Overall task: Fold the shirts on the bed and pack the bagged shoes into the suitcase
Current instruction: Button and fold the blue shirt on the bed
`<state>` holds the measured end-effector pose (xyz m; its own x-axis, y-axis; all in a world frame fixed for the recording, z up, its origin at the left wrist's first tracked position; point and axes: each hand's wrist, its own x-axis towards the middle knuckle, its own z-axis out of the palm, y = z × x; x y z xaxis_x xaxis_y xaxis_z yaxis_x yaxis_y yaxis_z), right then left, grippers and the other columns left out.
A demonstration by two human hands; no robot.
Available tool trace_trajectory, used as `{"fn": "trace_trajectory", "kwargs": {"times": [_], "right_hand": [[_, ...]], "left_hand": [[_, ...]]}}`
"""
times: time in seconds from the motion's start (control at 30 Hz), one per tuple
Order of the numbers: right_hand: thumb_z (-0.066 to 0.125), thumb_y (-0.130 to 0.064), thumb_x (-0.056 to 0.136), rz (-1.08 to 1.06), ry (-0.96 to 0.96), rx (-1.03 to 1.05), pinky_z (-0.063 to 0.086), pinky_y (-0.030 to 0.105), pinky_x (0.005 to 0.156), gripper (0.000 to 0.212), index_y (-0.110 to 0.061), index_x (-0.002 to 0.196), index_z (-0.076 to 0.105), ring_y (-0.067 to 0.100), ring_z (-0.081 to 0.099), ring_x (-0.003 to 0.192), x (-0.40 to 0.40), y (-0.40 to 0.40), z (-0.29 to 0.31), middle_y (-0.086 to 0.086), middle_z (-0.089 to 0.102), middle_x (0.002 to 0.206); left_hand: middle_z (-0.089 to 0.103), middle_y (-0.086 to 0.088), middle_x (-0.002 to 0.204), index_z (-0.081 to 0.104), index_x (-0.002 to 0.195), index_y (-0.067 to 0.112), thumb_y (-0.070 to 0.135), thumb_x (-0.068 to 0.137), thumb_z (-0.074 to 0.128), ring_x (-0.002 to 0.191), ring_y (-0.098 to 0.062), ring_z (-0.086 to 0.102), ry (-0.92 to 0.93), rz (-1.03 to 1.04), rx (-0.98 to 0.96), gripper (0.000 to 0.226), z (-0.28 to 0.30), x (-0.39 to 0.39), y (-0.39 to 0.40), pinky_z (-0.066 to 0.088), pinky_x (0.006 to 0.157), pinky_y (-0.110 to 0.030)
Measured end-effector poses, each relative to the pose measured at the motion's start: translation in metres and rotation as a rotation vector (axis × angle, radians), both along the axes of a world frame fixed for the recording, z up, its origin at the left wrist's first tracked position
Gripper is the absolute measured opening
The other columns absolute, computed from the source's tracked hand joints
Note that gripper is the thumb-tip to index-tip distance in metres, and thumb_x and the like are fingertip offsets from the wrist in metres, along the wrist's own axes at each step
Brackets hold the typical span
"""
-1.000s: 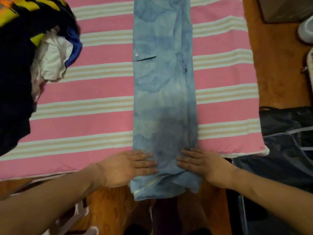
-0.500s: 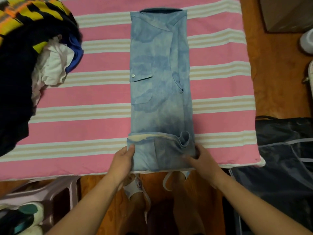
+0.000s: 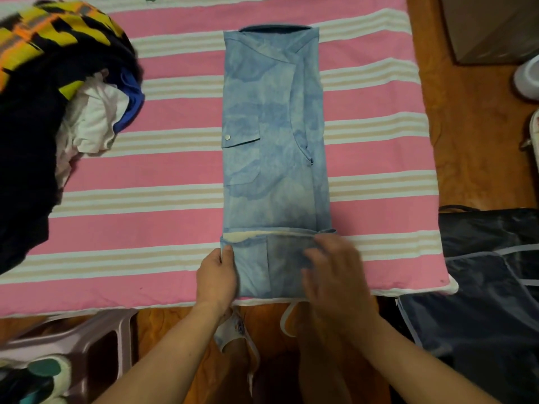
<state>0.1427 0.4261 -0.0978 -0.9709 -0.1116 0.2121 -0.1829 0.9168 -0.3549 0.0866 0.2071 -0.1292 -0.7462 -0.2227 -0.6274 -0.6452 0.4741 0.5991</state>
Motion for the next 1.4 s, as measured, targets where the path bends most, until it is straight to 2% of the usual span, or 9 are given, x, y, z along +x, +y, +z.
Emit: {"fn": "trace_trajectory", "kwargs": {"times": [0.1, 0.23, 0.37, 0.47, 0.67, 0.87, 1.07, 1.23, 1.4], "right_hand": [[0.050, -0.038, 0.101, 0.490, -0.115, 0.316, 0.030, 0.055, 0.117, 0.047, -0.016, 0.143, 0.051, 0.037, 0.031, 0.148, -0.009, 0.017, -0.037, 0.015, 0.038, 0.158], [0.037, -0.056, 0.104, 0.475, -0.413, 0.436, 0.026, 0.056, 0.118, 0.064, -0.022, 0.157, 0.032, 0.030, 0.017, 0.153, -0.039, 0.059, -0.058, 0.006, 0.023, 0.165], [0.028, -0.058, 0.104, 0.488, -0.449, 0.448, 0.022, 0.056, 0.120, 0.066, -0.022, 0.159, 0.025, 0.029, 0.012, 0.154, -0.041, 0.056, -0.056, 0.006, 0.018, 0.167], [0.028, -0.062, 0.102, 0.535, -0.449, 0.461, 0.022, 0.056, 0.120, 0.070, -0.020, 0.159, 0.024, 0.030, 0.014, 0.154, -0.048, 0.062, -0.051, 0.007, 0.019, 0.166], [0.037, -0.085, 0.079, 0.724, -0.527, 0.497, 0.001, 0.053, 0.122, 0.107, -0.025, 0.162, 0.003, 0.033, -0.006, 0.155, -0.063, 0.084, -0.044, 0.012, -0.005, 0.168], [0.051, -0.084, 0.067, 0.874, -0.542, 0.557, 0.004, 0.052, 0.122, 0.122, -0.024, 0.162, 0.004, 0.036, 0.000, 0.154, -0.083, 0.100, -0.046, 0.016, -0.001, 0.168], [0.051, -0.033, 0.092, 0.707, -0.421, 0.415, 0.009, 0.045, 0.124, 0.074, -0.012, 0.158, 0.026, 0.028, 0.020, 0.153, -0.070, 0.089, -0.050, 0.010, 0.022, 0.165], [0.045, -0.027, 0.102, 0.719, -0.544, 0.143, 0.013, 0.040, 0.125, 0.055, -0.017, 0.155, 0.036, 0.018, 0.020, 0.153, -0.054, 0.098, -0.034, 0.000, 0.028, 0.164], [0.059, -0.021, 0.101, 0.236, -1.077, -0.301, 0.046, 0.013, 0.094, 0.029, -0.046, 0.115, 0.056, 0.008, 0.057, 0.116, -0.036, 0.082, 0.032, -0.018, 0.062, 0.115]], "left_hand": [[0.062, -0.004, 0.077, 0.058, 0.076, 0.013, 0.032, 0.109, 0.040, 0.074, -0.020, 0.057, 0.017, -0.018, -0.014, 0.041, -0.001, 0.002, 0.000, 0.036, 0.057, -0.030], [0.063, -0.002, 0.086, 0.056, 0.087, 0.015, 0.036, 0.106, 0.046, 0.084, -0.027, 0.061, 0.158, -0.071, -0.164, 0.030, 0.006, 0.002, -0.003, 0.047, 0.066, -0.037], [0.048, -0.014, 0.148, 0.055, 0.141, 0.015, 0.047, 0.097, 0.060, 0.138, -0.033, 0.043, 0.708, -0.969, -0.344, 0.055, 0.015, 0.005, -0.022, 0.034, 0.114, -0.050], [0.007, -0.013, 0.169, 0.021, 0.161, 0.030, 0.078, 0.092, 0.038, 0.156, -0.036, 0.001, 0.655, -1.647, -0.363, 0.086, 0.004, -0.005, -0.035, 0.003, 0.124, -0.054], [-0.015, -0.013, 0.168, -0.008, 0.161, 0.035, 0.087, 0.079, 0.045, 0.154, -0.039, -0.016, 0.582, -1.910, -0.439, 0.110, -0.023, -0.060, -0.068, -0.004, 0.123, -0.060], [-0.005, -0.010, 0.170, -0.001, 0.163, 0.029, 0.074, 0.087, 0.046, 0.156, -0.036, -0.005, 0.627, -1.869, -0.382, 0.100, -0.034, -0.071, -0.067, -0.002, 0.125, -0.052], [0.017, -0.004, 0.169, 0.014, 0.163, 0.026, 0.015, 0.094, 0.043, 0.156, -0.029, 0.014, 0.741, -1.713, -0.316, 0.076, -0.039, -0.064, -0.067, 0.019, 0.122, -0.048], [0.022, 0.005, 0.168, 0.026, 0.161, 0.029, 0.011, 0.093, 0.056, 0.156, -0.018, 0.016, 0.673, -1.653, -0.032, 0.076, -0.020, -0.044, -0.073, 0.021, 0.125, -0.041], [0.062, 0.014, 0.137, 0.059, 0.137, 0.043, 0.037, 0.100, 0.057, 0.124, -0.012, 0.059, -0.170, -0.820, 0.588, 0.037, 0.049, -0.014, -0.056, 0.040, 0.108, -0.032]]}}
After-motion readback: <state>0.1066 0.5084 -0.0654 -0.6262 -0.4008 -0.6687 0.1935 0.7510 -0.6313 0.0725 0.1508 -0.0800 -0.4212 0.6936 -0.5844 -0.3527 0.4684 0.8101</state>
